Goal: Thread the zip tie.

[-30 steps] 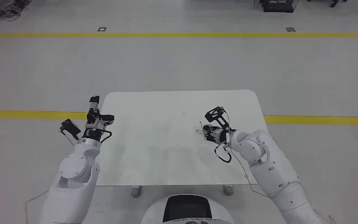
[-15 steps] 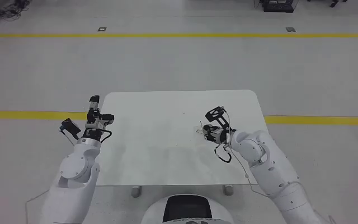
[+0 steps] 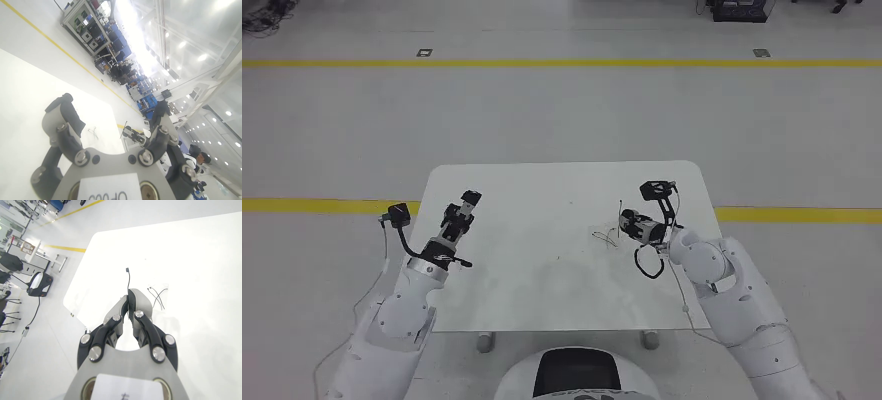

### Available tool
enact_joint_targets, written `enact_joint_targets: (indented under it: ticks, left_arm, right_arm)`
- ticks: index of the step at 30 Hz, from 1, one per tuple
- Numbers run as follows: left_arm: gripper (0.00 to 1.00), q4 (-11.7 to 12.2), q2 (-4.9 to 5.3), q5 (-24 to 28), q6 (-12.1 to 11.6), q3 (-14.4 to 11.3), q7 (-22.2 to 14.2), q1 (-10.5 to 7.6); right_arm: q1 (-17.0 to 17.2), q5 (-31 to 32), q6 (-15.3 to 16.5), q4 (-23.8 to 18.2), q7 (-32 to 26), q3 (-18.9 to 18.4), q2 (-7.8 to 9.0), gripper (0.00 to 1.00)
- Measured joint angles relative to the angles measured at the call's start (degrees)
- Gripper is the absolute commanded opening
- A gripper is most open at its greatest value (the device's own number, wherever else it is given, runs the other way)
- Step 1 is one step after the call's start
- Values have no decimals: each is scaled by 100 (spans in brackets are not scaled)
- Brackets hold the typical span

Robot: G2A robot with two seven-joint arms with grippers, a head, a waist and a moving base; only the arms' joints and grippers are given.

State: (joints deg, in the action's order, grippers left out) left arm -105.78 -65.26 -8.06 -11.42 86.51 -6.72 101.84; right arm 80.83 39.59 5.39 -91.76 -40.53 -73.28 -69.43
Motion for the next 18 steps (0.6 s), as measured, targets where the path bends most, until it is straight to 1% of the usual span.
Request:
enact_joint_targets:
  ticks: [5, 6, 8, 9, 10, 12, 13, 16, 17, 18]
  left_arm:
    - [100, -6, 0, -2, -2, 4, 15, -10]
    - [100, -29, 2, -86, -41, -9, 45, -21]
    - [100, -108, 6, -531, -263, -107, 95, -4]
    - [100, -144, 12, -783, -346, -147, 121, 9]
    - [100, -206, 18, -1235, -371, -207, 203, 30]
    - [100, -304, 8, -2036, -243, -381, 482, 74]
    - [100, -342, -1, -2573, -158, -529, 668, 76]
    - [100, -340, -24, -3639, 11, -884, 1008, 35]
    - [100, -319, -31, -4090, 98, -1042, 1101, 5]
    - [100, -299, -35, -4436, 166, -1157, 1145, -21]
  right_arm:
    - [4, 7, 7, -2, 2, 4, 0, 0]
    - [18, -27, 5, 7, 38, 3, -3, 0]
    - [56, -195, 0, 44, 185, -20, -9, 0]
    - [64, -278, 7, 62, 218, -36, -9, 0]
    - [71, -398, 20, 85, 235, -69, -8, 0]
    - [84, -572, 37, 112, 242, -134, -2, 0]
    - [99, -707, 40, 127, 242, -194, 4, 0]
    - [130, -1070, 5, 165, 171, -350, 18, 0]
    - [136, -1298, -67, 204, 107, -435, 22, 0]
    - [134, -1482, -137, 236, 50, -500, 25, 0]
